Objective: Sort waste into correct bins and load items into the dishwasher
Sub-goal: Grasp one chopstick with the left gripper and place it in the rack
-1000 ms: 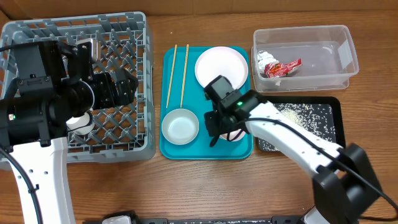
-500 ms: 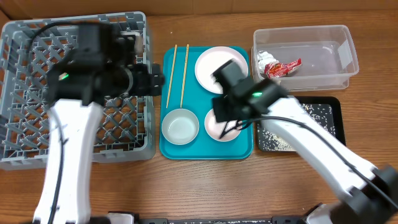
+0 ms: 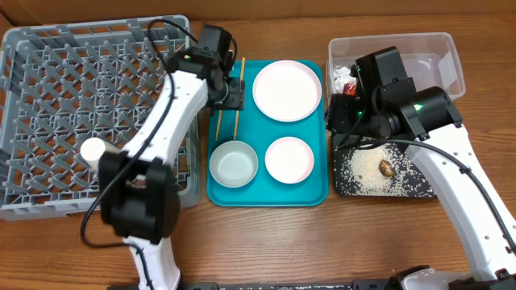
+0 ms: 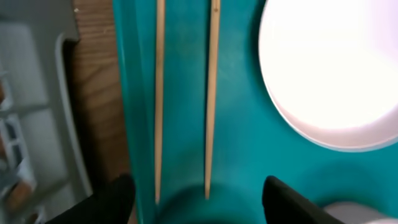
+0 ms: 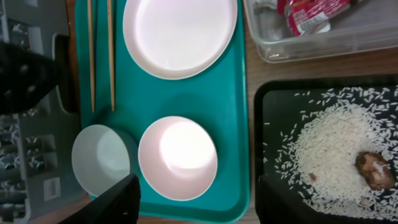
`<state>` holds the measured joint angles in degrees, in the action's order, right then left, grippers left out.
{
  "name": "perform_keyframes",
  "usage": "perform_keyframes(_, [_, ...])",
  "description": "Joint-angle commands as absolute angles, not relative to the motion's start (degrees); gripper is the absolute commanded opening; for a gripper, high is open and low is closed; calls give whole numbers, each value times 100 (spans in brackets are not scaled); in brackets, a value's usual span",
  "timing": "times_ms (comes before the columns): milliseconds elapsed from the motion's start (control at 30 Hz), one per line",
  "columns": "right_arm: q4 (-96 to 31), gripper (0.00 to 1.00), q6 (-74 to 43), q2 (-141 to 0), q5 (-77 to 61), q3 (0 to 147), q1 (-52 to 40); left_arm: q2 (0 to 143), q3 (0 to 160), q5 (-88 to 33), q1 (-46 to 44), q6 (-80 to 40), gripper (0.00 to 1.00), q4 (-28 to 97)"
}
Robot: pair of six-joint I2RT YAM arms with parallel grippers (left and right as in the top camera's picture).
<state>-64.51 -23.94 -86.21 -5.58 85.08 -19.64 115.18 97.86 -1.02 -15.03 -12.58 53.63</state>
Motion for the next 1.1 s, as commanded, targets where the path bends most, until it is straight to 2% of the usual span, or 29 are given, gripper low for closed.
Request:
perform_keyframes(0, [-6420, 61, -2403, -8595, -716, 8582, -1986, 11987, 9852, -16, -1568, -1374, 64, 5002])
perform_keyframes(267, [-6364, 61, -2405, -8595, -718, 8582, -1986, 12726, 9852, -244, -1739, -1372, 50, 4305])
perform_keyframes(333, [-6361, 61, -2403, -8595, -718, 8582, -1986, 12905, 9852, 12, -1813, -1369, 43, 4136])
perform_keyframes(500, [-6372, 60, -2403, -8595, -718, 8582, -1986, 13072, 9852, 231, -1841, -1374, 38, 4042])
perform_keyframes(567, [-6386, 60, -2403, -8595, -718, 8582, -1986, 13096, 9852, 331, -1835, -1374, 32, 4051])
perform_keyframes(633, [-6383, 59, -2403, -8595, -718, 8582, -1986, 13091, 9852, 381, -1835, -1372, 16, 4088])
perform_keyframes(700, [-6381, 60, -2403, -8595, -718, 8582, -1986, 13043, 9854, 405, -1835, -1374, 5, 4174])
perform_keyframes(1067, [-6388, 58, -2403, -8595, -718, 8582, -1986, 11653, 10484, 576, -1396, -1673, 4, 5140])
